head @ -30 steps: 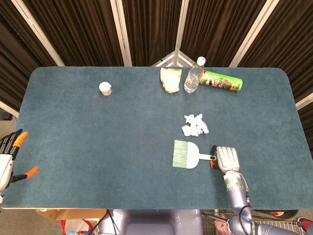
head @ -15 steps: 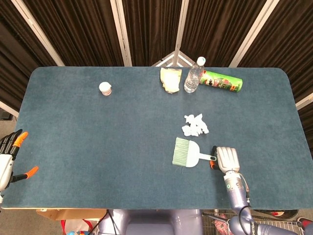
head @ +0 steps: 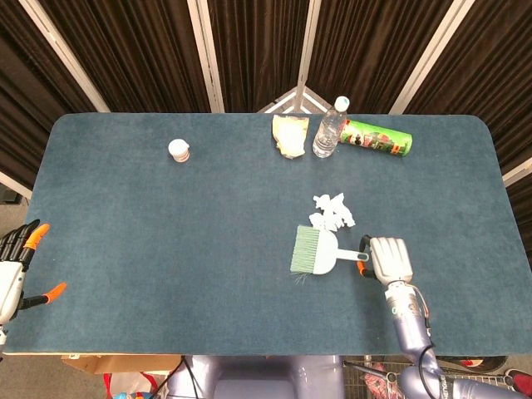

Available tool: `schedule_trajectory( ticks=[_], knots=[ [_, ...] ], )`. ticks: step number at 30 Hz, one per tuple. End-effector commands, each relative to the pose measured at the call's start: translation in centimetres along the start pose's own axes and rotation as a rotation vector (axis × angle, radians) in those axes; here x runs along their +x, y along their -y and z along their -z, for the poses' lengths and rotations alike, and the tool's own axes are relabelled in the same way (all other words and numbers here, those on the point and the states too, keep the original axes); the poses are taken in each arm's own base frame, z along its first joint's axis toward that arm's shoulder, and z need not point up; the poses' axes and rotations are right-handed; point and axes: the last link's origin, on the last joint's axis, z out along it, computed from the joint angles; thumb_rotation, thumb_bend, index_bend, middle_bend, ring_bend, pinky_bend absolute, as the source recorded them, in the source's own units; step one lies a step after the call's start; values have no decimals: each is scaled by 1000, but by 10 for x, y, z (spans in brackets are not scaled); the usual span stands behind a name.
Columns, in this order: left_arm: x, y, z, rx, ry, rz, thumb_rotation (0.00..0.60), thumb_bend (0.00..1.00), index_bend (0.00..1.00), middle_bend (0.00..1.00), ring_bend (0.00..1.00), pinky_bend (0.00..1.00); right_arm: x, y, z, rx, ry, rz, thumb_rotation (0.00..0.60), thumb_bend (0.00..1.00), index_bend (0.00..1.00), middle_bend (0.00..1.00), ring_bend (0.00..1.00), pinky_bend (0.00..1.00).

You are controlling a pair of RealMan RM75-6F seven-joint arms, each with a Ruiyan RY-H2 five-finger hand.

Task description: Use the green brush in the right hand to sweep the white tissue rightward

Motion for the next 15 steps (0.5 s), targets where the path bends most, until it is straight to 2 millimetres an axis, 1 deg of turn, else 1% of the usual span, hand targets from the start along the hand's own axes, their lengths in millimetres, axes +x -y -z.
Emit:
schedule_trajectory(
  ticks=[1, 6, 15],
  knots=[
    [0, 0, 0, -1, 1, 0, 600, 0, 0, 0, 0, 17, 24, 6, 0, 28, -40, 26, 600, 552, 681, 933, 958, 813],
    [0, 0, 0, -3, 2, 3, 600, 0, 0, 0, 0, 17, 49, 14, -4, 49, -73, 63, 600, 553, 681, 933, 957, 813],
    [1, 0, 0, -3, 4, 10, 600, 0, 0, 0, 0, 17, 82, 29, -12, 71, -112, 92, 600, 558, 690, 934, 957, 813]
  ],
)
